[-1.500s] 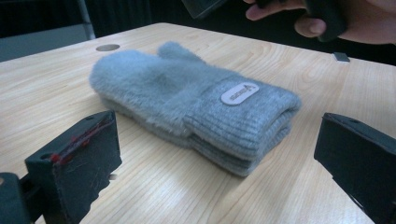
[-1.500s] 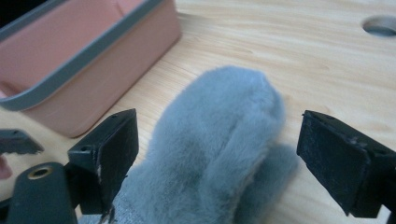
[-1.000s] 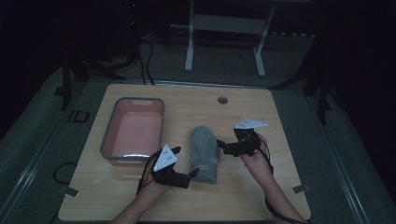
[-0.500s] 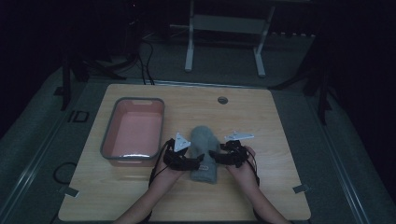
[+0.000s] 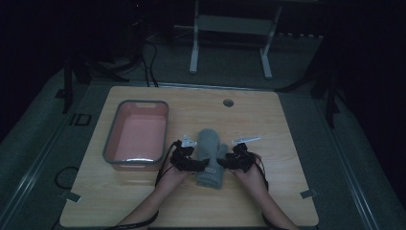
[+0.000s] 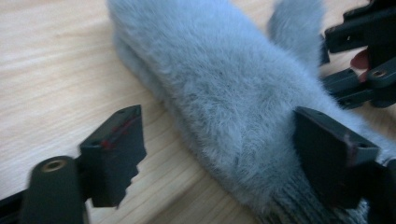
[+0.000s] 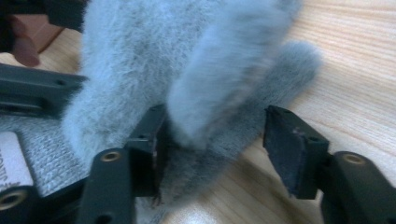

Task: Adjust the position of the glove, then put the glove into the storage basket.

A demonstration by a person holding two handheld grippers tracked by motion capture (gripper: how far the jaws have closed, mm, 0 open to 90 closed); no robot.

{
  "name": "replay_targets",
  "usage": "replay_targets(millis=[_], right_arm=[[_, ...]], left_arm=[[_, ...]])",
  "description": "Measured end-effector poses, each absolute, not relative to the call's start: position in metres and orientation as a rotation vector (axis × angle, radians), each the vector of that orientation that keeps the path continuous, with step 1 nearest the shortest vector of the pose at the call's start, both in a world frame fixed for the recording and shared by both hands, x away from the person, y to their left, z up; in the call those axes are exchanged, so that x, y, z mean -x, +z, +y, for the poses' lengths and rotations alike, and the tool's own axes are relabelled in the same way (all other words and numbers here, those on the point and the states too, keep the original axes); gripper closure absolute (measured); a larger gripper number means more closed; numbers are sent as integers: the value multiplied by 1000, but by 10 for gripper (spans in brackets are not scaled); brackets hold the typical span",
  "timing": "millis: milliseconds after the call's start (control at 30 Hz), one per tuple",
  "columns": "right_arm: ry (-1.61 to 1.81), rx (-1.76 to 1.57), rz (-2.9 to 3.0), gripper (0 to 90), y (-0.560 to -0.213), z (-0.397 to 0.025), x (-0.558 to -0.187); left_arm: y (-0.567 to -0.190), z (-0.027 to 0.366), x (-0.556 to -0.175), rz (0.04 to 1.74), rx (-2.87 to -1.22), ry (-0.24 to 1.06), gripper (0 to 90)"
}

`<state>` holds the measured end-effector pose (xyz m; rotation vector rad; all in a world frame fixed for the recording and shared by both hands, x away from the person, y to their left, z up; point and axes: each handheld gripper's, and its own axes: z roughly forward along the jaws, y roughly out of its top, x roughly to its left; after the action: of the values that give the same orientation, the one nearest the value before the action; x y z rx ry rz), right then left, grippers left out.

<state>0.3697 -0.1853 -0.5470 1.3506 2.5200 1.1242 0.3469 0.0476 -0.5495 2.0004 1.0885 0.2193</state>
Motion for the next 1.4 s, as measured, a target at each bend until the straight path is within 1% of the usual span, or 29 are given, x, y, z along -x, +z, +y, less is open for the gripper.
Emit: replay_targets(millis=[100,167,200,300,333,367,400,433,467,500,533,567,600,633,700,733,800,967,1100,1400], right_arm=[[1116,-1367,2535,343,-548,-186,-372],[1098,-1350,2529,321,-548,-185,-371],[1094,-1342,2527,321,-548,-185,-370],[1091,-1341,2525,324,-548,-185,-370],[1096,-1325,2540,390,-548,-184,-370],[1101,-1327,2541,407,-548,-184,-370],[1114,-1319,2546,455,-549,-183,-369],[1114,-1319,2546,455,-549,-183,-369],[1137,-1314,2551,515,-550,-183,-369],[1137,-1314,2551,515,-550,-183,-369],[1141,-1314,2552,540,-550,-182,-368],[1149,-1316,2558,582,-550,-182,-368],[1155,-1311,2563,603,-550,-182,-368],[1160,-1294,2566,650,-550,-181,-368],[1160,-1285,2563,699,-550,-180,-366],[1160,-1285,2563,699,-550,-180,-366],[1151,-1255,2551,745,-548,-178,-364],[1158,-1241,2530,781,-546,-179,-361],[1174,-1240,2524,802,-545,-180,-360],[1244,-1248,2511,815,-529,-182,-357]], left_arm=[[-552,46,-350,1082,-2010,205,225],[-553,45,-351,1070,-2018,195,268],[-553,44,-352,1063,-2025,188,291],[-553,43,-353,1061,-2037,184,307],[-553,42,-355,1065,-2040,170,311],[-553,42,-355,1065,-2040,170,321],[-554,42,-355,1059,-2043,158,350],[-554,42,-356,1055,-2042,150,350],[-555,42,-356,1051,-2037,132,404],[-556,41,-356,1048,-2032,124,404],[-557,42,-356,1049,-2028,109,418],[-557,42,-357,1046,-2021,85,458],[-558,41,-357,1040,-2015,68,494],[-558,40,-358,1018,-2017,54,571],[-557,40,-357,1011,-2022,57,661],[-556,39,-357,1005,-2028,58,661],[-554,37,-357,1001,-2037,62,735],[-553,37,-356,1020,-2002,61,780],[-549,36,-354,1003,-2018,88,803],[-530,41,-355,986,-1983,62,807]])
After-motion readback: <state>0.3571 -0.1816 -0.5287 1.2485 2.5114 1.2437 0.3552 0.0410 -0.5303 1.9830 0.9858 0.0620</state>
